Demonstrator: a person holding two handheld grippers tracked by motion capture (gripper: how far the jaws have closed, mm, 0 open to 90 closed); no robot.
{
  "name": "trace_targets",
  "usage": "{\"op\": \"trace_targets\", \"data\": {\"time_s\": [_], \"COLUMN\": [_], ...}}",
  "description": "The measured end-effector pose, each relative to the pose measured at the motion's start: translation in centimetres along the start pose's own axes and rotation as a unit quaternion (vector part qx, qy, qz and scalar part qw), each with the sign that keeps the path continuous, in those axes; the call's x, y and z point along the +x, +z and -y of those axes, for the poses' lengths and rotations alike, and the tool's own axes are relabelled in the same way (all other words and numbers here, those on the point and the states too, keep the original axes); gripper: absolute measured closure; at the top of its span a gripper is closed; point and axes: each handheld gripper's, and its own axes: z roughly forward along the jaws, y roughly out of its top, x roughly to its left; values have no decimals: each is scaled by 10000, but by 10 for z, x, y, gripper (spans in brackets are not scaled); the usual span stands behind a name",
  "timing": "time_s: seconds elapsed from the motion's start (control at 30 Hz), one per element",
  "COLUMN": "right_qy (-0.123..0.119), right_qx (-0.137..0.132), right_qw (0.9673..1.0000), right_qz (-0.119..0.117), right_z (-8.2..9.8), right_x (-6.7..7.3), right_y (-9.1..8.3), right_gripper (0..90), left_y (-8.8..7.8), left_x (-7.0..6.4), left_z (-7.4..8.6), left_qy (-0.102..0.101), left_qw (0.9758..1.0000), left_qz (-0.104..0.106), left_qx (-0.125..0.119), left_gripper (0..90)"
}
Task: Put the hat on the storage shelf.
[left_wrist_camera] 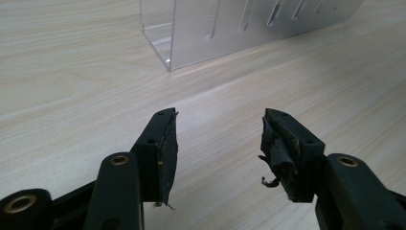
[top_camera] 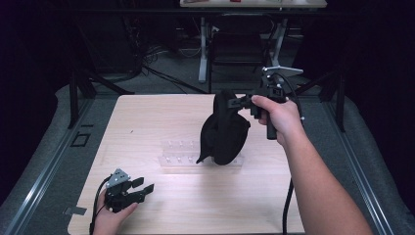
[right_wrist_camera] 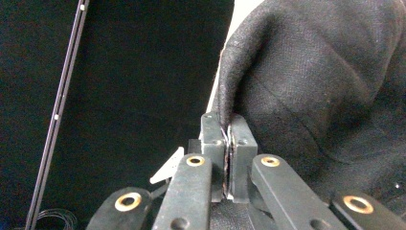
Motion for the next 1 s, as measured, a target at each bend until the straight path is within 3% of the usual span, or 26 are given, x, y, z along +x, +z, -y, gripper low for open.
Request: {"op": "trace_targets", "data": {"time_s": [0.4,0.67,0.9,1.0], "right_qy": [4,-37,22,39], "right_qx": [-65,-12,-63,-54], "right_qw": [9998,9996,9994,9992], "right_qz": [-187,-273,-334,-402], "right_z": [1,1,2,3], "right_x": [2,8,6,7], "right_y": [12,22,25,28], "right_gripper": [882,882,881,881], "left_y": [-3,6,11,14], "left_x": [-21,-32,-47,-52], "left_z": [-22,-44,-66,-73], "left_qy": [131,420,734,769], "left_qw": [9992,9982,9960,9956], "left_qz": [338,384,425,464], "left_qx": [-168,-176,-287,-276], "left_gripper": [493,524,516,521]}}
